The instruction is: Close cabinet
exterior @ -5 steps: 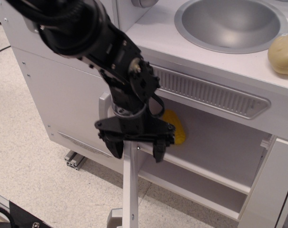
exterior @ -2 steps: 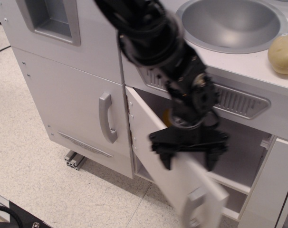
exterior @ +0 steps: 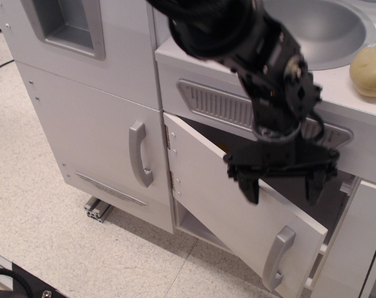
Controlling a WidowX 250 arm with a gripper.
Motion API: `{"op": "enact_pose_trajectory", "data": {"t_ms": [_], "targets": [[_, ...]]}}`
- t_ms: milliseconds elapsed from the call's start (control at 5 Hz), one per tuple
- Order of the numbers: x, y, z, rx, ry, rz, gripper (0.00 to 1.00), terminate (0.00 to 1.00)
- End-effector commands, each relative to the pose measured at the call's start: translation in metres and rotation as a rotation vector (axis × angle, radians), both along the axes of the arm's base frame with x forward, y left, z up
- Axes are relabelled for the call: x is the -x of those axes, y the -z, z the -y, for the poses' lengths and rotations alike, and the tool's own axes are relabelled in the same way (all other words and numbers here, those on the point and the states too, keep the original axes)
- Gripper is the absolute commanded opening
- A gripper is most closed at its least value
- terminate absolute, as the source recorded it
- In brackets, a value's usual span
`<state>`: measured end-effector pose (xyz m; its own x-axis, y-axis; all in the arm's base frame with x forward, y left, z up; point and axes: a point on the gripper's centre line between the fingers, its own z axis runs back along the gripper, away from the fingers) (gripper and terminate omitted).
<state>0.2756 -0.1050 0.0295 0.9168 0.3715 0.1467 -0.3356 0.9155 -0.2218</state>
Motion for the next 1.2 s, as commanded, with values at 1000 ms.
{"op": "enact_pose_trajectory", "data": {"t_ms": [1000], "targets": [[0.011, 0.098, -0.026, -0.077, 0.130, 0.018, 1.00, 0.00]]}}
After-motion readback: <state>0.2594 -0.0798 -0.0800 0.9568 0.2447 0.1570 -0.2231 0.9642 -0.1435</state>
